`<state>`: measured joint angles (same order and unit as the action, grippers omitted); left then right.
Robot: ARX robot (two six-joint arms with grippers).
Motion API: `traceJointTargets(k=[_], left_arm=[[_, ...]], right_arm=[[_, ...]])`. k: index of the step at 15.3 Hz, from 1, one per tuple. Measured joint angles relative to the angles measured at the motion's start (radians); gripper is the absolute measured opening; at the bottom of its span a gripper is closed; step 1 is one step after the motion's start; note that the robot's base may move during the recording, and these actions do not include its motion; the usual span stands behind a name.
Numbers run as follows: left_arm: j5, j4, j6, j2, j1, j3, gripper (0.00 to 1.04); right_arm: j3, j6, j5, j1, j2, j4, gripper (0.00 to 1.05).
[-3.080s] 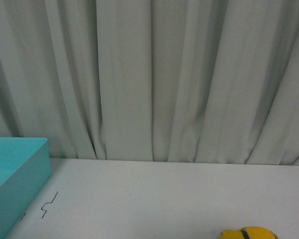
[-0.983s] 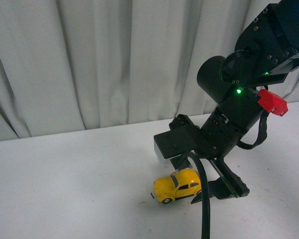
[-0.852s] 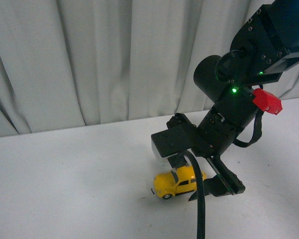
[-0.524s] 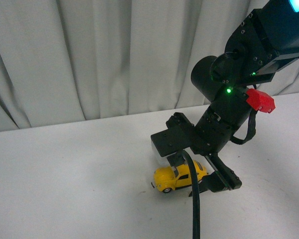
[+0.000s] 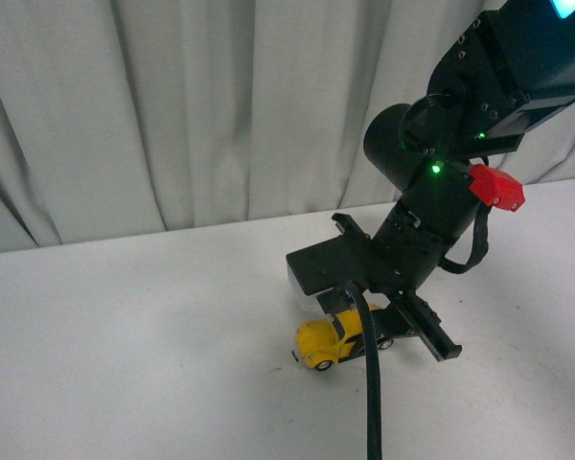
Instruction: Wind up and store yellow beetle toy
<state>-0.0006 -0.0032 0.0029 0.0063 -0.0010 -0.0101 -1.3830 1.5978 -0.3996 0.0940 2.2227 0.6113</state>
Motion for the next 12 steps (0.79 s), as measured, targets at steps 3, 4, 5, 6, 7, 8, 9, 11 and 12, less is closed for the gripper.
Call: traceJointTargets(k=[3, 4, 5, 6, 7, 8, 9, 11, 12], left_arm=[[0.000, 0.000, 0.000, 0.000, 0.000, 0.000, 0.98], [0.000, 0.000, 0.000, 0.000, 0.000, 0.000, 0.98], [0.000, 0.000, 0.000, 0.000, 0.000, 0.000, 0.98], [0.000, 0.000, 0.000, 0.000, 0.000, 0.000, 0.98], [0.000, 0.000, 0.000, 0.000, 0.000, 0.000, 0.98], [0.000, 0.000, 0.000, 0.000, 0.000, 0.000, 0.98], [0.000, 0.000, 0.000, 0.000, 0.000, 0.000, 0.98], [0.000, 0.000, 0.000, 0.000, 0.000, 0.000, 0.98], [0.000, 0.000, 0.000, 0.000, 0.000, 0.000, 0.98]], right_arm=[[0.000, -0.039, 0.002, -0.002, 0.002, -0.002, 0.42], [0.000, -0.058, 0.000, -0.002, 0.002, -0.005, 0.42], [0.000, -0.076, -0.001, -0.002, 0.004, -0.009, 0.42], [0.000, -0.086, -0.001, -0.003, 0.004, -0.015, 0.42], [0.004, -0.087, -0.002, -0.003, 0.006, -0.022, 0.42], [0.009, -0.086, -0.003, -0.003, 0.006, -0.031, 0.42], [0.016, -0.085, -0.008, -0.004, 0.006, -0.039, 0.42], [0.026, -0.071, -0.022, -0.013, 0.005, -0.050, 0.42], [0.030, -0.060, -0.032, -0.019, 0.003, -0.048, 0.42]])
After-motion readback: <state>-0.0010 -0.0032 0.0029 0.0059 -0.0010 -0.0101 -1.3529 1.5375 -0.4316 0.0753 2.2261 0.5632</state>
